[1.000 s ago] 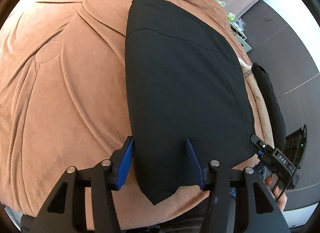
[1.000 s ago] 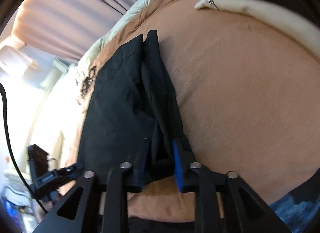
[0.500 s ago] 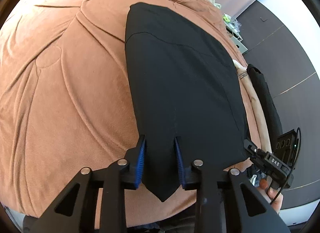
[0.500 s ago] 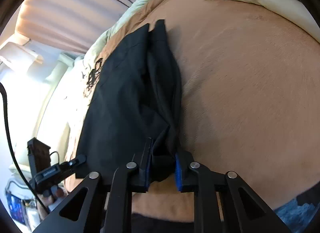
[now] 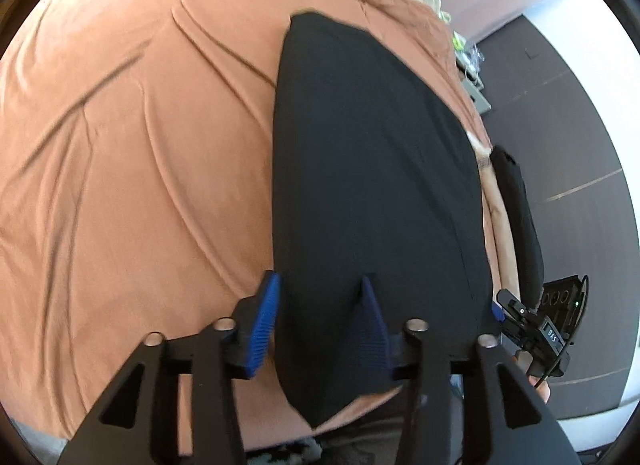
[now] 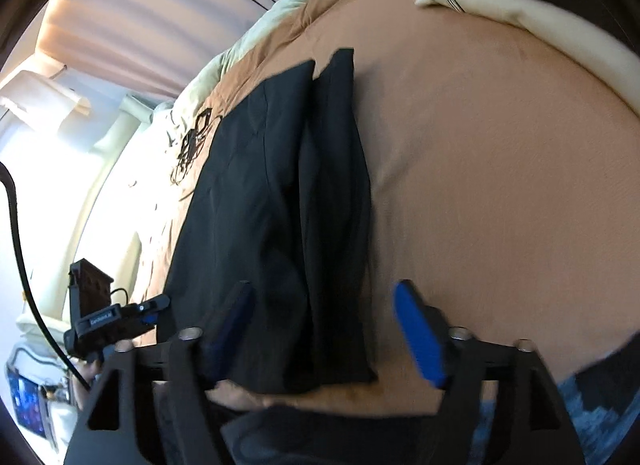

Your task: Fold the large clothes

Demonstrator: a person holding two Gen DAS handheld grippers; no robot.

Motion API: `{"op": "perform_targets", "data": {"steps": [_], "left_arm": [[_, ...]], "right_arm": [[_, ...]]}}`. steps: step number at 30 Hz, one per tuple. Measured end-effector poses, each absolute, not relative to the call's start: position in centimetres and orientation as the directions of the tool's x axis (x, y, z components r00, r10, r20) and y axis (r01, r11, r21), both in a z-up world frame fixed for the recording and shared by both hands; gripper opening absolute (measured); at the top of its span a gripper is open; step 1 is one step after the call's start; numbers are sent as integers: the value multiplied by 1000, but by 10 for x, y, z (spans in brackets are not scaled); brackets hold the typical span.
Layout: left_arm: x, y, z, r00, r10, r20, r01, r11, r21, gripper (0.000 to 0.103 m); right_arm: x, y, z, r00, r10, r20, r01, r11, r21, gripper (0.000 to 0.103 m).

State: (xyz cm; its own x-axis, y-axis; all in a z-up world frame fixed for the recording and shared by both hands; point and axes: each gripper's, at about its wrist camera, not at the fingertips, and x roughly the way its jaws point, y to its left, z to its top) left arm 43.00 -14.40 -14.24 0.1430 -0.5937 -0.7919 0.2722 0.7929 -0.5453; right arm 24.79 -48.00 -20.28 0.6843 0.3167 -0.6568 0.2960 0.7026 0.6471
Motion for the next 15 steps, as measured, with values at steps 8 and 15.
{"op": "perform_targets", "data": {"steps": [8,15], "left_arm": [[471,-150,-138,193,-601,-775,242,795,-556,74],[508,-172,-150,188,-604,-775,249,792,-557,74]], "right_arm": [[303,-505,-207,660,351,-664,279,707,650,77],[347,-526,-223,641,419,-643,261,669,696,77]]}}
